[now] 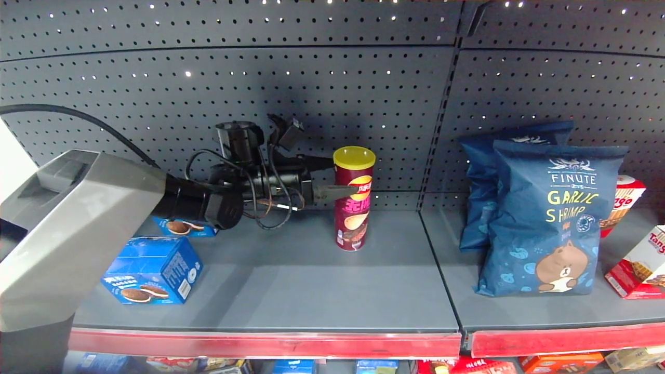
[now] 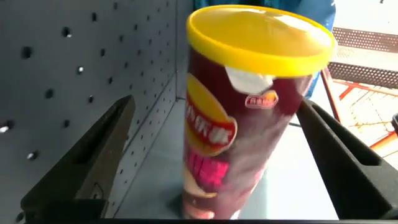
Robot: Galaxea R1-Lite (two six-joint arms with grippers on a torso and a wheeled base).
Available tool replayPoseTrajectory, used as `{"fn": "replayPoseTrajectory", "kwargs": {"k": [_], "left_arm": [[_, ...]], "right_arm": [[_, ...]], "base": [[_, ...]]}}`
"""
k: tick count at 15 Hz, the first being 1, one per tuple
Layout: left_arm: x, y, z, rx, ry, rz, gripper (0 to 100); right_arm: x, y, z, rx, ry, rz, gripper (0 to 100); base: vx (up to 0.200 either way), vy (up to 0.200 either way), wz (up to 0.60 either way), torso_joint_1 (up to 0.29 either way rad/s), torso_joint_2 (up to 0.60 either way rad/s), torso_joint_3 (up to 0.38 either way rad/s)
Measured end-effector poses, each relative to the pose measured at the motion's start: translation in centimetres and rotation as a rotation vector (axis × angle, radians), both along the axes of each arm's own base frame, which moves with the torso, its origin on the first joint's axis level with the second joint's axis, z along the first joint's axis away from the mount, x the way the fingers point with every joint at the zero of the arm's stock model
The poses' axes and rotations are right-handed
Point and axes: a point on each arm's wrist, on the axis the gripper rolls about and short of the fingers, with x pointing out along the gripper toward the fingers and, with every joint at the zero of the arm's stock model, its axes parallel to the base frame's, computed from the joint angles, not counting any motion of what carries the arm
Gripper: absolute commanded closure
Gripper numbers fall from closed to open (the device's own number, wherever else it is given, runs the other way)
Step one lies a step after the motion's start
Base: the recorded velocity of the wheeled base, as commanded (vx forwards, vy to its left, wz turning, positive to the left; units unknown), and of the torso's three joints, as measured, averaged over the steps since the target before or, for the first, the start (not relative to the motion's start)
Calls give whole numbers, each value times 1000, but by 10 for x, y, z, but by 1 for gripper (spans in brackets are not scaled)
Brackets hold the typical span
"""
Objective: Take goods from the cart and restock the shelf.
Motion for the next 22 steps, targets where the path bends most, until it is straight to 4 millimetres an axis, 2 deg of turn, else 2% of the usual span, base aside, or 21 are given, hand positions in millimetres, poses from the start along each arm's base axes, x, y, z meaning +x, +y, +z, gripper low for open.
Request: {"fn": "replayPoseTrajectory", "kwargs": {"k": [11, 20, 21, 22], "left_arm": [[-5, -30, -9, 17, 13, 82, 0], [-6, -37, -11, 23, 6, 156, 0], [-6, -37, -11, 22, 4, 156, 100], [-6, -37, -10, 22, 3, 157, 100]], "right_arm": [[0, 0, -1, -1, 1, 0, 100], [-1, 0, -1, 0, 1, 0, 100], [-1, 0, -1, 0, 0, 0, 100], [-1, 0, -1, -1, 1, 0, 100]], "base": [[0, 0, 0, 0, 0, 0], [0, 0, 0, 0, 0, 0], [0, 0, 0, 0, 0, 0], [0, 0, 0, 0, 0, 0]]}}
